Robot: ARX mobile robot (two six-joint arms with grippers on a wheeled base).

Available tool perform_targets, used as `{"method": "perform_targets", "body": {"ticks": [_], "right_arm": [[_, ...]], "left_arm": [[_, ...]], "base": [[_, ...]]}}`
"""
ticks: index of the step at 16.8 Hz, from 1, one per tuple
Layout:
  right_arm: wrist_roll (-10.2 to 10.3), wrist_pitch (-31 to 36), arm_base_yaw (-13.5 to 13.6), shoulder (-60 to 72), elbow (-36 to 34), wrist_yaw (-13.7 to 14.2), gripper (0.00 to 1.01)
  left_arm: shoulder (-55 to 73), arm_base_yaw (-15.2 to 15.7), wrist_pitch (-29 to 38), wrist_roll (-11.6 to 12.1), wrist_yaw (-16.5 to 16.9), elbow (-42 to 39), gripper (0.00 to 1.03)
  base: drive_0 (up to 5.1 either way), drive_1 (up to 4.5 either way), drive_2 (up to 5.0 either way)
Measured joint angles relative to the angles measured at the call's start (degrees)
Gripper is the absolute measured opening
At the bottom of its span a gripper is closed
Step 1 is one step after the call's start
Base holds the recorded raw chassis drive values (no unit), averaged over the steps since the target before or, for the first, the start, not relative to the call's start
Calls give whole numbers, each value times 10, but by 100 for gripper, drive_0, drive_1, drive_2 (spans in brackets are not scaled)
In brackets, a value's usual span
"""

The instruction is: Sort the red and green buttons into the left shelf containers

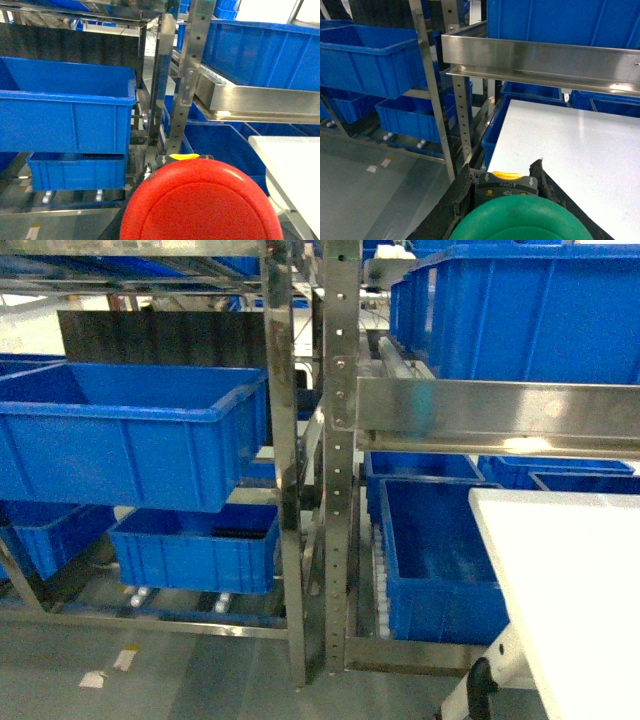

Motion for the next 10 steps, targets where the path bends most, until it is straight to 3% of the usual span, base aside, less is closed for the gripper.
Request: {"method": "perform_targets", "body": {"ticks": [10], "right_arm": [[0, 0, 0, 0, 0, 0, 29]], "left_arm": [[0, 0, -1, 0, 0, 0, 24]], "base": [[-497, 249, 249]]}}
